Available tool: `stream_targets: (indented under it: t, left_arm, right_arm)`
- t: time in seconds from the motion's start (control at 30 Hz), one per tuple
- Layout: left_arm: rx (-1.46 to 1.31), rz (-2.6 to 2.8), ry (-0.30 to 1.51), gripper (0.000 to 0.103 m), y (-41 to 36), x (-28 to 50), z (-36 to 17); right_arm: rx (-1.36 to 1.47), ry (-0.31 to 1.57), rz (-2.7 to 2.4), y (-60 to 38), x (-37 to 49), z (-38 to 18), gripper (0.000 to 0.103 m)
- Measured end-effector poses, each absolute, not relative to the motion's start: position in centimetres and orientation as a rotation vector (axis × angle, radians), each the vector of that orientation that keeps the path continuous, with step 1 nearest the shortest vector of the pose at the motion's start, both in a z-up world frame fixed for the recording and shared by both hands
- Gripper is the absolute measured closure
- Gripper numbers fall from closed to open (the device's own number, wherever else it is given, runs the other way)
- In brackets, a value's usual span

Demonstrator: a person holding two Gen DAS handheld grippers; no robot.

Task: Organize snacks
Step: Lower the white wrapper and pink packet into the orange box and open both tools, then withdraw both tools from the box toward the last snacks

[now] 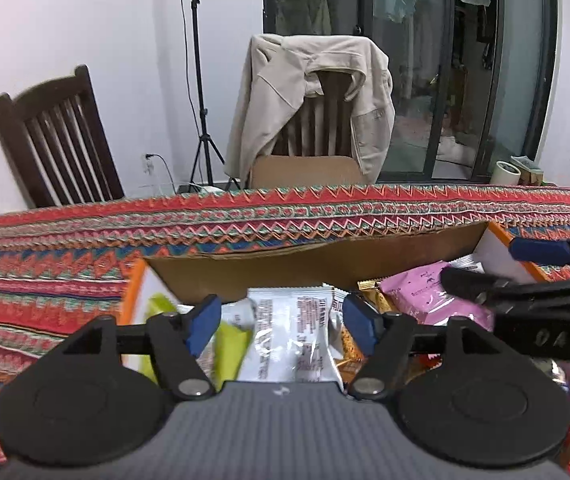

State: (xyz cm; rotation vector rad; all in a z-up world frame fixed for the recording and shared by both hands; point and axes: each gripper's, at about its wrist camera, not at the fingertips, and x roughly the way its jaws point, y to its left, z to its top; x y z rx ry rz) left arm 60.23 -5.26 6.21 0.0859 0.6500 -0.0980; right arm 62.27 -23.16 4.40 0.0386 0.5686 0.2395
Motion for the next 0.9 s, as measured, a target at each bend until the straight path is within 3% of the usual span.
stream_targets:
  t: [0.23, 0.4, 0.57, 0.9]
  left_arm:
    - [0.093, -0.114, 0.5, 0.025, -3.7, 51.0, 11.7]
    - [0.066, -0.153, 0.417, 0.018, -2.6, 42.4, 12.9]
    - [0.032, -0.167, 0.42, 0.013, -2.5, 34.3, 10.8]
    - [-0.062, -0.119, 0.579, 0.012, -2.4, 23.5, 2.7]
  right_arm:
    - [0.04, 0.436, 0.249, -25.4, 55.5, 9.6, 0.014]
    - [-0.034, 0.394, 0.263, -27.2, 48.6, 11.5, 0.01]
    - [-0.073, 0.39, 0.302, -28.5, 40.5, 10.6, 0.009]
    - [-0.087, 0.442, 0.285, -28.3, 26.2, 3.9, 0.006]
